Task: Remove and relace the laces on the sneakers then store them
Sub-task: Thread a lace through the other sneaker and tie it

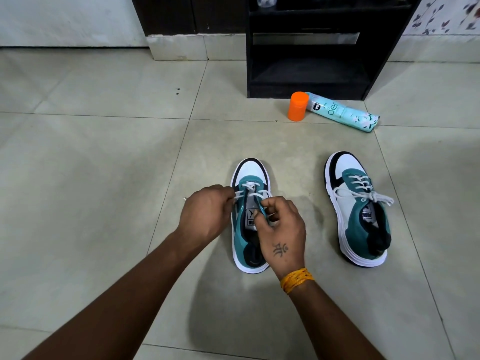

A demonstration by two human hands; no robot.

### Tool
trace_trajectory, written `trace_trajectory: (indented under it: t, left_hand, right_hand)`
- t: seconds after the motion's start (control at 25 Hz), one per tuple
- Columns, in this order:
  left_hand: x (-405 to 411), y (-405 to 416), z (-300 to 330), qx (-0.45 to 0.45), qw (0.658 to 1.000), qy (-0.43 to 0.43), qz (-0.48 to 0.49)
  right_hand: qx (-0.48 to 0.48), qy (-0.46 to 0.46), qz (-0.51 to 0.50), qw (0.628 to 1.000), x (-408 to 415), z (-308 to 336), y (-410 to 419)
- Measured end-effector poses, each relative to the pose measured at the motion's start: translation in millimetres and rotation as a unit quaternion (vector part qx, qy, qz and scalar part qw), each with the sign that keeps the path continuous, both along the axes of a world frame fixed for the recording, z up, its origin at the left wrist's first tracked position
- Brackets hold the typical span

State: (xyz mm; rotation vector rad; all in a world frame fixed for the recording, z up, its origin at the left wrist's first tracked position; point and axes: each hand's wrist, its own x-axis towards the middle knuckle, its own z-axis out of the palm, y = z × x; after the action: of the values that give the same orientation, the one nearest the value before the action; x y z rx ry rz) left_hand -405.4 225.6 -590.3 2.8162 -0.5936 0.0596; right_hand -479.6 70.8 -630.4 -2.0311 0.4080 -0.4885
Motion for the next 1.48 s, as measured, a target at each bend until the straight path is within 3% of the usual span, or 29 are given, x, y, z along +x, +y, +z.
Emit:
trace_trajectory:
  t: [0.12, 0.2, 0.44, 0.56, 0.72, 0.84, 1.04, 1.2, 1.28, 1.48]
  left_hand:
    - [1.1, 7.6, 3.9, 0.177, 0.977, 0.081, 0.088]
    - [1.1, 12.1, 3.8, 0.229, 0.961, 0.113, 0.103]
    - [3.4, 2.1, -0.8, -0.016, 1.000, 0.014, -0.020]
    - [6.0, 7.7, -8.1, -0.038, 0.999, 0.039, 0.005]
    - [2.4, 12.5, -22.8, 0.054, 0.992, 0.091, 0.071]
    - [0.2, 6.5, -16.6, -0.037, 0.993, 0.089, 0.068]
    - [-2.1, -1.5, -6.0, -0.234, 0.960, 0.123, 0.088]
    - [-3.7, 1.3, -10.4, -0.377, 0.876, 0.237, 0.185]
    - [-1.6, 3.0, -12.0, -0.395, 0.866, 0.238, 0.194]
    - [6.7, -7.1, -11.9, -0.288, 0.941, 0.134, 0.116]
  right_hand:
    - [0.006, 0.000, 0.001, 1.000, 0.7, -0.2, 0.0]
    - [0.008, -0.001, 0.000, 1.000, 0.2, 0.6, 0.3]
    - [-0.003, 0.004, -0.004, 1.000, 0.4, 0.8, 0.3]
    - [-0.001, 0.002, -0.001, 1.000, 0.3, 1.0, 0.4]
    - [-0.002, 0.000, 0.001, 1.000, 0.2, -0.2, 0.7]
    - [-0.004, -0.004, -0.002, 1.000, -0.1, -0.6, 0.8]
    - [-0.008, -0.003, -0.001, 1.000, 0.4, -1.2, 1.6]
    - [-0.009, 0.000, -0.006, 1.000, 0.0, -1.4, 0.9]
    - [-0.009, 0.001, -0.006, 1.000, 0.0, -0.9, 1.2]
    - [-0.015, 0.004, -0.010, 1.000, -0.6, 0.6, 0.6]
